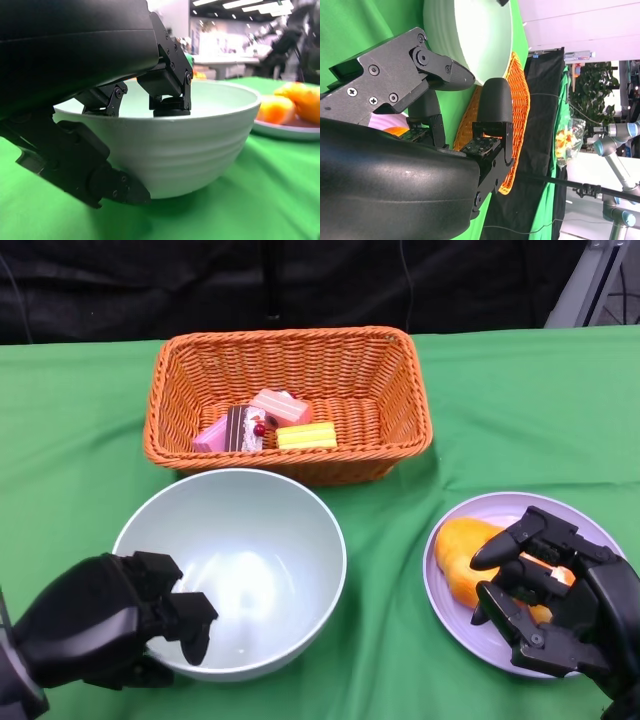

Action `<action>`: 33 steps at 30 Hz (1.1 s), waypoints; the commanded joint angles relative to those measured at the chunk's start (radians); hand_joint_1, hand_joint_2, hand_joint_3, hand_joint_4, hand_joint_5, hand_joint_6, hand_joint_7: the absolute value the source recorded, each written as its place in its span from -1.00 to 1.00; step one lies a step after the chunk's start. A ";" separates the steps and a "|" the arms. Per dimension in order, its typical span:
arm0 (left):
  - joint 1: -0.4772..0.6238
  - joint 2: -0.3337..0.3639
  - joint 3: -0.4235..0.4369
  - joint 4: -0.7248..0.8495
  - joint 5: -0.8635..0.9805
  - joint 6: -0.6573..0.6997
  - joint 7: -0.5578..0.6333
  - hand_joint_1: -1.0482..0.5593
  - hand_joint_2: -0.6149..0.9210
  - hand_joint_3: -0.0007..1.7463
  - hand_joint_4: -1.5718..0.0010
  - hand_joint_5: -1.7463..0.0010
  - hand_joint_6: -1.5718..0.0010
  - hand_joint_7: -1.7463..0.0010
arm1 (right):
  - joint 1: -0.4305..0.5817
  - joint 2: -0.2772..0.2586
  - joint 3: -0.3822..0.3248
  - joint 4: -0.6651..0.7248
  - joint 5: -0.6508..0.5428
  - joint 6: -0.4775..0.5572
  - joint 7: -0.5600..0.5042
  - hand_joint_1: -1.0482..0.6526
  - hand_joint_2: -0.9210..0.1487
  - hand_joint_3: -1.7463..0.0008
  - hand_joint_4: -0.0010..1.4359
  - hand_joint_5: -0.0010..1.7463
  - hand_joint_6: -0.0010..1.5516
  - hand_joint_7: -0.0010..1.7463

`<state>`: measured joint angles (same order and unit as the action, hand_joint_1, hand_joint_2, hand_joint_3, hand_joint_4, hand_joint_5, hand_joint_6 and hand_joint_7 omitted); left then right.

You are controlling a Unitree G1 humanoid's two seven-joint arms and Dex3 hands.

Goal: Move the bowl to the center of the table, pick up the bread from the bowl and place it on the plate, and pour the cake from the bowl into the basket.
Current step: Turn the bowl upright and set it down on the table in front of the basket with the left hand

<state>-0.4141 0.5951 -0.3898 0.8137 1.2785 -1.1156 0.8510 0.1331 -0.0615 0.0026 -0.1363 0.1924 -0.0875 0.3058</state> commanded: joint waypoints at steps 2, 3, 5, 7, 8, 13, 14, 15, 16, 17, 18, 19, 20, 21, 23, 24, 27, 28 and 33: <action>-0.020 0.019 -0.057 -0.013 -0.081 0.030 -0.066 0.00 1.00 -0.96 0.09 -0.87 0.09 -0.35 | 0.006 -0.014 -0.006 -0.001 0.001 -0.017 0.005 0.11 -0.37 -0.04 -0.14 0.82 -0.32 0.56; -0.020 0.025 -0.064 -0.022 -0.109 0.026 -0.102 -0.04 1.00 -0.93 0.09 -0.61 -0.01 0.12 | 0.007 -0.014 -0.005 -0.005 -0.003 -0.015 0.002 0.11 -0.36 -0.04 -0.14 0.81 -0.32 0.56; -0.021 0.046 -0.071 -0.044 -0.186 0.016 -0.225 -0.11 1.00 -0.89 0.08 -0.12 -0.10 0.66 | 0.010 -0.014 -0.004 -0.017 -0.004 -0.001 -0.004 0.11 -0.36 -0.04 -0.14 0.81 -0.32 0.56; -0.023 0.064 -0.073 -0.050 -0.318 -0.006 -0.403 -0.40 1.00 -0.87 0.12 0.61 0.10 0.93 | 0.012 -0.014 -0.002 -0.026 -0.007 0.011 -0.010 0.11 -0.36 -0.03 -0.16 0.81 -0.32 0.56; -0.021 0.070 -0.073 -0.056 -0.378 -0.011 -0.480 -0.55 1.00 -0.81 0.22 0.79 0.24 0.96 | 0.013 -0.014 -0.001 -0.028 -0.008 0.014 -0.012 0.11 -0.36 -0.03 -0.16 0.81 -0.32 0.56; 0.017 0.108 -0.125 -0.147 -1.085 0.118 -1.135 -0.94 1.00 -0.69 0.59 0.99 0.61 1.00 | 0.007 -0.016 0.002 -0.018 -0.010 0.007 -0.011 0.11 -0.38 -0.01 -0.18 0.83 -0.33 0.57; 0.034 0.111 -0.120 -0.197 -1.263 0.207 -1.301 -0.97 1.00 -0.67 0.67 1.00 0.67 1.00 | 0.006 -0.016 0.003 -0.015 -0.010 0.006 -0.010 0.11 -0.38 -0.01 -0.18 0.83 -0.33 0.57; 0.048 0.108 -0.098 -0.246 -1.389 0.307 -1.428 -0.99 1.00 -0.66 0.73 1.00 0.71 1.00 | 0.005 -0.015 0.003 -0.014 -0.009 0.007 -0.010 0.11 -0.38 -0.01 -0.19 0.83 -0.33 0.56; 0.055 0.105 -0.079 -0.275 -1.466 0.372 -1.511 -0.99 1.00 -0.66 0.75 1.00 0.73 1.00 | 0.005 -0.015 0.003 -0.013 -0.009 0.007 -0.010 0.11 -0.39 0.00 -0.18 0.83 -0.33 0.56; 0.057 0.101 -0.053 -0.301 -1.529 0.450 -1.582 -1.00 1.00 -0.65 0.76 1.00 0.74 1.00 | 0.005 -0.015 0.004 -0.014 -0.012 0.006 -0.012 0.11 -0.39 0.00 -0.18 0.83 -0.33 0.56; 0.058 0.095 -0.025 -0.317 -1.588 0.516 -1.644 -0.98 1.00 -0.66 0.73 0.98 0.73 0.99 | 0.006 -0.014 0.005 -0.015 -0.015 0.005 -0.014 0.11 -0.39 0.00 -0.18 0.83 -0.33 0.56; 0.058 0.088 0.003 -0.328 -1.644 0.573 -1.697 -0.96 1.00 -0.68 0.70 0.97 0.70 0.98 | 0.006 -0.014 0.005 -0.015 -0.015 0.005 -0.014 0.12 -0.38 -0.01 -0.18 0.82 -0.33 0.56; 0.059 0.082 0.027 -0.335 -1.690 0.618 -1.739 -0.92 1.00 -0.70 0.64 0.95 0.66 0.97 | 0.006 -0.014 0.006 -0.015 -0.015 0.004 -0.014 0.12 -0.38 -0.01 -0.18 0.82 -0.32 0.56; 0.060 0.078 0.044 -0.340 -1.719 0.646 -1.768 -0.89 1.00 -0.72 0.57 0.92 0.61 0.96 | 0.006 -0.014 0.006 -0.015 -0.015 0.004 -0.014 0.12 -0.38 -0.01 -0.18 0.82 -0.32 0.55; 0.062 0.074 0.065 -0.349 -1.744 0.682 -1.806 -0.87 1.00 -0.73 0.54 0.91 0.58 0.95 | 0.006 -0.014 0.006 -0.015 -0.014 0.004 -0.014 0.13 -0.38 -0.02 -0.18 0.82 -0.32 0.55; 0.064 0.073 0.075 -0.355 -1.751 0.697 -1.822 -0.87 1.00 -0.73 0.53 0.91 0.58 0.95 | 0.006 -0.014 0.006 -0.015 -0.014 0.004 -0.014 0.13 -0.38 -0.02 -0.18 0.82 -0.32 0.55; 0.162 -0.004 0.208 -0.447 -1.945 0.864 -1.772 -0.53 1.00 -0.88 0.04 0.82 0.19 0.91 | 0.009 -0.013 0.005 -0.011 -0.002 -0.009 -0.001 0.13 -0.37 -0.04 -0.17 0.82 -0.32 0.55; 0.206 -0.036 0.250 -0.495 -1.998 0.920 -1.717 -0.47 1.00 -0.91 -0.05 0.82 0.12 0.92 | 0.012 -0.011 0.007 -0.017 0.001 -0.010 0.001 0.13 -0.37 -0.05 -0.17 0.82 -0.32 0.54; 0.339 -0.145 0.373 -0.633 -2.021 1.009 -1.619 0.03 1.00 -0.78 -0.27 0.49 -0.30 0.85 | 0.036 -0.012 0.028 -0.052 -0.010 -0.037 0.017 0.09 -0.28 -0.12 -0.14 0.80 -0.29 0.53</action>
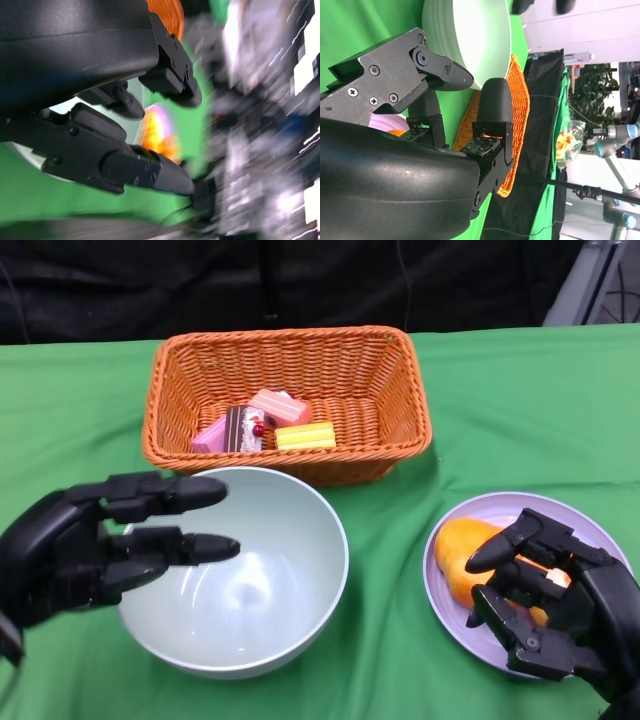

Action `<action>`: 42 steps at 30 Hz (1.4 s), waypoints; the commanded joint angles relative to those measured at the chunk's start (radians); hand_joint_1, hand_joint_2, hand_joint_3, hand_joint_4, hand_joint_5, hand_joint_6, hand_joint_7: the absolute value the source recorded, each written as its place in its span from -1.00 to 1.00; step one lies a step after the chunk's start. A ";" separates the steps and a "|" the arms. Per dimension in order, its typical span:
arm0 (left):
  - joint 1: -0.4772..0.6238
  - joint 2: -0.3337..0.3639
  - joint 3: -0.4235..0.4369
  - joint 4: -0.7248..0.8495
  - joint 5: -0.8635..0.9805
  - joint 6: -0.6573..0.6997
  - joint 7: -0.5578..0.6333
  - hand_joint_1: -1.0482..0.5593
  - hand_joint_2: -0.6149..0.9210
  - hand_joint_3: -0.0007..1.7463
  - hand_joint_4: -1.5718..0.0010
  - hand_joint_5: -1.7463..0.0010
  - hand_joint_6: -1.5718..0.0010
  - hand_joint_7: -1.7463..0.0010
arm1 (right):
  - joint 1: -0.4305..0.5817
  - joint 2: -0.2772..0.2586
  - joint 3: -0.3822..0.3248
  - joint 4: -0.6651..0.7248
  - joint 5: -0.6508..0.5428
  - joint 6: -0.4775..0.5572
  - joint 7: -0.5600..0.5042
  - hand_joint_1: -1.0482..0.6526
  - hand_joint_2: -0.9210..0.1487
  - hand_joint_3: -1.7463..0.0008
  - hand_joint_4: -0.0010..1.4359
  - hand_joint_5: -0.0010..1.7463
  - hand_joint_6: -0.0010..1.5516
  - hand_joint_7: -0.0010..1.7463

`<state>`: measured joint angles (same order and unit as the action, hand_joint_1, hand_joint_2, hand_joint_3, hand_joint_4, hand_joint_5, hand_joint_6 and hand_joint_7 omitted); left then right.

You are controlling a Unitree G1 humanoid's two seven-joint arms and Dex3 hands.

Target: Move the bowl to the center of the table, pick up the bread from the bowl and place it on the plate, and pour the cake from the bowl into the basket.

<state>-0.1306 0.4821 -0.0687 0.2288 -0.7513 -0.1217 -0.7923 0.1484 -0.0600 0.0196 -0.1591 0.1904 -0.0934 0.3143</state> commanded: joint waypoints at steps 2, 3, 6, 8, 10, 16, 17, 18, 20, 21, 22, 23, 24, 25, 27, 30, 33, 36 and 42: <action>0.088 -0.058 0.076 -0.073 0.046 0.003 0.025 0.10 1.00 -0.68 -0.03 -0.12 -0.36 0.77 | 0.033 -0.017 0.023 -0.047 -0.015 -0.042 0.014 0.08 -0.26 -0.14 -0.13 0.79 -0.28 0.53; 0.099 -0.067 0.085 -0.081 0.064 -0.001 0.023 0.14 1.00 -0.61 0.00 -0.32 -0.34 0.61 | 0.037 -0.019 0.027 -0.053 -0.015 -0.045 0.018 0.08 -0.25 -0.14 -0.13 0.78 -0.28 0.53; 0.145 -0.097 0.108 -0.117 0.120 -0.039 0.013 0.25 1.00 -0.42 0.01 -0.63 -0.06 -0.17 | 0.064 -0.025 0.051 -0.088 -0.022 -0.056 0.028 0.07 -0.21 -0.14 -0.10 0.79 -0.26 0.52; 0.163 -0.117 0.121 -0.130 0.148 -0.070 0.003 0.27 0.97 -0.33 0.02 -0.69 -0.02 -0.29 | 0.078 -0.026 0.061 -0.103 -0.017 -0.064 0.037 0.08 -0.21 -0.14 -0.09 0.79 -0.26 0.52; 0.168 -0.130 0.131 -0.135 0.164 -0.080 -0.004 0.28 0.94 -0.27 0.03 -0.71 -0.01 -0.33 | 0.083 -0.027 0.065 -0.108 -0.014 -0.067 0.040 0.08 -0.21 -0.13 -0.08 0.79 -0.25 0.52; 0.203 -0.184 0.154 -0.119 0.255 -0.215 -0.008 0.27 0.84 -0.15 0.07 -0.80 0.06 -0.44 | 0.193 -0.034 0.114 -0.179 -0.049 -0.108 0.037 0.02 -0.23 -0.04 -0.01 0.78 -0.20 0.51; 0.202 -0.191 0.155 -0.109 0.264 -0.234 -0.013 0.28 0.81 -0.10 0.07 -0.80 0.07 -0.46 | 0.206 -0.036 0.120 -0.188 -0.046 -0.109 0.039 0.03 -0.24 -0.03 -0.02 0.78 -0.20 0.51; 0.201 -0.196 0.156 -0.098 0.277 -0.256 -0.016 0.29 0.80 -0.08 0.07 -0.81 0.08 -0.46 | 0.225 -0.040 0.127 -0.193 -0.050 -0.121 0.042 0.04 -0.25 -0.02 -0.03 0.79 -0.20 0.51; 0.198 -0.204 0.156 -0.081 0.298 -0.293 -0.017 0.28 0.77 -0.05 0.09 -0.80 0.09 -0.46 | 0.251 -0.046 0.135 -0.197 -0.063 -0.141 0.040 0.06 -0.26 0.00 -0.03 0.80 -0.21 0.52; 0.196 -0.208 0.156 -0.071 0.307 -0.311 -0.017 0.27 0.77 -0.04 0.09 -0.80 0.09 -0.46 | 0.265 -0.048 0.136 -0.196 -0.072 -0.155 0.035 0.06 -0.29 0.02 -0.01 0.80 -0.21 0.52; 0.194 -0.211 0.156 -0.062 0.312 -0.323 -0.018 0.27 0.76 -0.03 0.08 -0.78 0.08 -0.45 | 0.277 -0.049 0.135 -0.195 -0.078 -0.165 0.031 0.06 -0.31 0.05 0.00 0.81 -0.21 0.53; 0.192 -0.213 0.156 -0.056 0.315 -0.332 -0.019 0.27 0.76 -0.03 0.08 -0.78 0.08 -0.45 | 0.286 -0.049 0.134 -0.195 -0.081 -0.172 0.028 0.06 -0.32 0.07 0.01 0.81 -0.21 0.53; 0.192 -0.214 0.157 -0.050 0.319 -0.338 -0.017 0.26 0.76 -0.02 0.08 -0.77 0.08 -0.44 | 0.305 -0.049 0.132 -0.203 -0.079 -0.169 0.024 0.06 -0.33 0.07 0.01 0.81 -0.21 0.53; 0.192 -0.215 0.158 -0.044 0.322 -0.344 -0.015 0.25 0.75 -0.02 0.08 -0.76 0.07 -0.43 | 0.321 -0.050 0.131 -0.211 -0.077 -0.166 0.020 0.08 -0.33 0.06 0.00 0.82 -0.21 0.53; 0.190 -0.215 0.159 -0.034 0.324 -0.351 -0.016 0.25 0.75 -0.02 0.08 -0.75 0.07 -0.42 | 0.350 -0.056 0.128 -0.224 -0.078 -0.165 0.014 0.10 -0.31 0.02 -0.03 0.83 -0.22 0.53; 0.187 -0.214 0.161 -0.017 0.323 -0.361 -0.023 0.25 0.76 -0.04 0.08 -0.73 0.06 -0.39 | 0.387 -0.066 0.124 -0.248 -0.084 -0.160 0.005 0.12 -0.32 0.00 -0.07 0.84 -0.25 0.53; 0.186 -0.213 0.164 -0.008 0.323 -0.360 -0.024 0.25 0.77 -0.06 0.07 -0.72 0.06 -0.38 | 0.398 -0.070 0.122 -0.266 -0.067 -0.144 0.001 0.17 -0.33 -0.02 -0.09 0.86 -0.26 0.54; 0.182 -0.215 0.168 0.004 0.324 -0.365 -0.027 0.24 0.78 -0.08 0.07 -0.71 0.06 -0.37 | 0.383 -0.070 0.119 -0.263 -0.061 -0.142 -0.003 0.15 -0.31 -0.04 -0.09 0.88 -0.27 0.55; 0.176 -0.214 0.174 0.021 0.324 -0.377 -0.036 0.22 0.81 -0.14 0.08 -0.71 0.06 -0.36 | 0.372 -0.070 0.116 -0.261 -0.055 -0.129 -0.005 0.13 -0.29 -0.03 -0.08 0.89 -0.28 0.55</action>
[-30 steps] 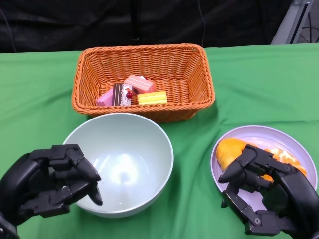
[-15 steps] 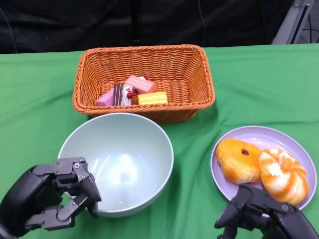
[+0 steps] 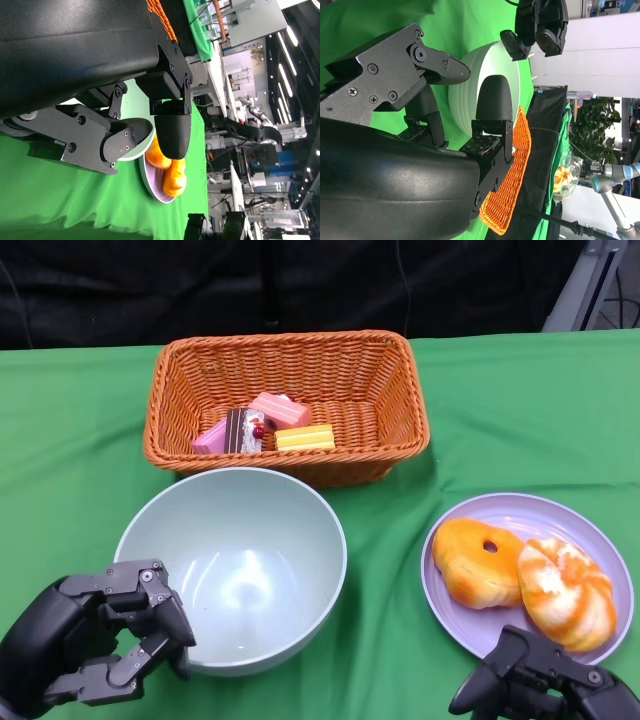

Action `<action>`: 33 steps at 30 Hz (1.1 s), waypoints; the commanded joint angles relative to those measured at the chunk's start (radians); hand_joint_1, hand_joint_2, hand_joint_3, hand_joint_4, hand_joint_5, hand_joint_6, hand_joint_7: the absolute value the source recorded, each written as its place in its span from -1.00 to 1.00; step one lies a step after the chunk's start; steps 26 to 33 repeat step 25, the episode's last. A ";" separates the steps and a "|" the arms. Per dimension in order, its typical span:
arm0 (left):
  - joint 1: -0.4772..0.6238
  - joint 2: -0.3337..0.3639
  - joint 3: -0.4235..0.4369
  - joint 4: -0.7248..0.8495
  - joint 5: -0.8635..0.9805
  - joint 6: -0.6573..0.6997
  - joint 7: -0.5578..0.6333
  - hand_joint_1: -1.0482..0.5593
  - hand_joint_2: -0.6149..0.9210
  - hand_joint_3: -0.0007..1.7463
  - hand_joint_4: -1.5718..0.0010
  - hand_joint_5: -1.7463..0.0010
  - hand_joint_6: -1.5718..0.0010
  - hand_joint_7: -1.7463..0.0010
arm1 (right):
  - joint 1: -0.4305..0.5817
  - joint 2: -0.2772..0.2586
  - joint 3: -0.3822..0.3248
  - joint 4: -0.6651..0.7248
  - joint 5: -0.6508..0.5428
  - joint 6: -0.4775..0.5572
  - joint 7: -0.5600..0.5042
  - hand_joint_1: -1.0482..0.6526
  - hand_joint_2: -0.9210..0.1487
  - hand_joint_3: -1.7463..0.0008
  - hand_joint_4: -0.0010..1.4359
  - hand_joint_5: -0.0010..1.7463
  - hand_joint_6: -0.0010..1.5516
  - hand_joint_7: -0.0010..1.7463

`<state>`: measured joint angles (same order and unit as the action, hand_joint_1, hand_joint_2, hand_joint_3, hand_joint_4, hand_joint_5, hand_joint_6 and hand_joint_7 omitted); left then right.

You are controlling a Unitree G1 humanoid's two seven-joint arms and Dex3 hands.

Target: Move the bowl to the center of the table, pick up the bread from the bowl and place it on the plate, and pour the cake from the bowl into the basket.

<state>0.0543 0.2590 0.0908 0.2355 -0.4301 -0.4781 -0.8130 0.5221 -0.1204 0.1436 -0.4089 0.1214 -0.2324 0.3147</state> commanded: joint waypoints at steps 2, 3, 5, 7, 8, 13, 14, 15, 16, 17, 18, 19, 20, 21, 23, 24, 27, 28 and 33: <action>-0.011 0.009 0.015 0.017 0.006 -0.024 -0.016 0.22 0.83 -0.17 0.08 -0.71 0.06 -0.36 | -0.004 -0.010 -0.008 -0.012 0.015 0.015 -0.007 0.13 -0.30 -0.02 -0.08 0.89 -0.28 0.55; -0.011 0.009 0.015 0.019 0.007 -0.025 -0.016 0.22 0.84 -0.19 0.08 -0.71 0.06 -0.36 | -0.007 -0.011 -0.010 -0.009 0.018 0.016 -0.005 0.12 -0.30 -0.01 -0.08 0.89 -0.28 0.55; -0.012 0.009 0.015 0.022 0.009 -0.026 -0.014 0.22 0.85 -0.21 0.08 -0.69 0.06 -0.35 | -0.012 -0.013 -0.013 -0.003 0.021 0.014 -0.001 0.13 -0.30 -0.01 -0.08 0.90 -0.28 0.56; -0.011 0.006 0.016 0.019 0.009 -0.018 -0.006 0.22 0.86 -0.24 0.07 -0.68 0.05 -0.33 | -0.016 -0.014 -0.015 0.004 0.018 0.008 0.000 0.13 -0.29 -0.02 -0.08 0.89 -0.27 0.56; -0.011 0.006 0.016 0.018 0.009 -0.016 -0.004 0.22 0.86 -0.25 0.07 -0.68 0.04 -0.33 | -0.017 -0.014 -0.016 0.006 0.017 0.006 0.000 0.13 -0.29 -0.02 -0.07 0.89 -0.27 0.56; -0.015 0.005 0.021 0.029 0.008 -0.024 -0.008 0.23 0.88 -0.27 0.09 -0.68 0.04 -0.32 | -0.020 -0.015 -0.023 0.016 0.022 -0.007 0.007 0.11 -0.28 -0.01 -0.06 0.88 -0.26 0.56; -0.015 0.005 0.021 0.030 0.006 -0.023 -0.010 0.23 0.88 -0.27 0.09 -0.68 0.05 -0.32 | -0.020 -0.015 -0.024 0.016 0.023 -0.007 0.008 0.12 -0.28 -0.01 -0.06 0.88 -0.26 0.55; -0.016 0.005 0.021 0.032 0.007 -0.022 -0.011 0.23 0.88 -0.28 0.10 -0.69 0.05 -0.32 | -0.022 -0.014 -0.026 0.017 0.022 -0.008 0.008 0.12 -0.29 -0.02 -0.06 0.88 -0.26 0.55; -0.016 0.005 0.022 0.033 0.008 -0.021 -0.012 0.22 0.88 -0.28 0.10 -0.69 0.05 -0.32 | -0.023 -0.014 -0.027 0.019 0.020 -0.010 0.007 0.11 -0.29 -0.02 -0.06 0.88 -0.26 0.55; -0.017 0.006 0.022 0.035 0.009 -0.019 -0.013 0.22 0.89 -0.29 0.10 -0.69 0.06 -0.32 | -0.024 -0.014 -0.029 0.020 0.015 -0.012 0.005 0.11 -0.28 -0.02 -0.06 0.88 -0.26 0.55; -0.018 0.005 0.022 0.038 0.009 -0.018 -0.015 0.22 0.89 -0.30 0.10 -0.70 0.06 -0.32 | -0.026 -0.014 -0.031 0.020 0.013 -0.011 0.003 0.10 -0.28 -0.02 -0.06 0.88 -0.26 0.55; -0.019 0.006 0.022 0.040 0.009 -0.019 -0.017 0.22 0.89 -0.30 0.10 -0.70 0.06 -0.32 | -0.026 -0.013 -0.032 0.018 0.013 -0.006 0.000 0.11 -0.28 -0.02 -0.06 0.87 -0.25 0.55; -0.020 0.006 0.022 0.042 0.013 -0.021 -0.014 0.22 0.90 -0.31 0.09 -0.69 0.05 -0.33 | -0.025 -0.012 -0.033 0.012 0.014 0.004 -0.004 0.11 -0.28 -0.02 -0.05 0.87 -0.25 0.55; -0.020 0.006 0.023 0.043 0.017 -0.023 -0.010 0.22 0.90 -0.31 0.08 -0.68 0.05 -0.33 | -0.024 -0.012 -0.033 0.005 0.016 0.016 -0.008 0.12 -0.27 -0.02 -0.06 0.87 -0.25 0.55; -0.022 0.006 0.025 0.048 0.022 -0.026 -0.007 0.22 0.90 -0.32 0.07 -0.66 0.04 -0.32 | -0.024 -0.012 -0.033 0.002 0.018 0.024 -0.011 0.14 -0.27 -0.04 -0.07 0.87 -0.25 0.54; -0.025 0.006 0.026 0.051 0.020 -0.026 -0.010 0.22 0.90 -0.32 0.07 -0.66 0.04 -0.32 | -0.025 -0.013 -0.033 0.001 0.017 0.026 -0.011 0.15 -0.27 -0.04 -0.07 0.87 -0.25 0.54; -0.026 0.006 0.027 0.054 0.018 -0.026 -0.013 0.22 0.90 -0.32 0.07 -0.66 0.04 -0.31 | -0.026 -0.014 -0.033 0.000 0.016 0.028 -0.012 0.16 -0.26 -0.05 -0.07 0.87 -0.26 0.54; -0.026 0.006 0.027 0.054 0.018 -0.026 -0.013 0.22 0.90 -0.32 0.07 -0.66 0.04 -0.31 | -0.026 -0.014 -0.033 0.000 0.016 0.028 -0.012 0.16 -0.26 -0.05 -0.07 0.87 -0.26 0.54; -0.026 0.006 0.027 0.054 0.018 -0.026 -0.013 0.22 0.90 -0.32 0.07 -0.66 0.04 -0.31 | -0.026 -0.014 -0.033 0.000 0.016 0.028 -0.012 0.16 -0.26 -0.05 -0.07 0.87 -0.26 0.54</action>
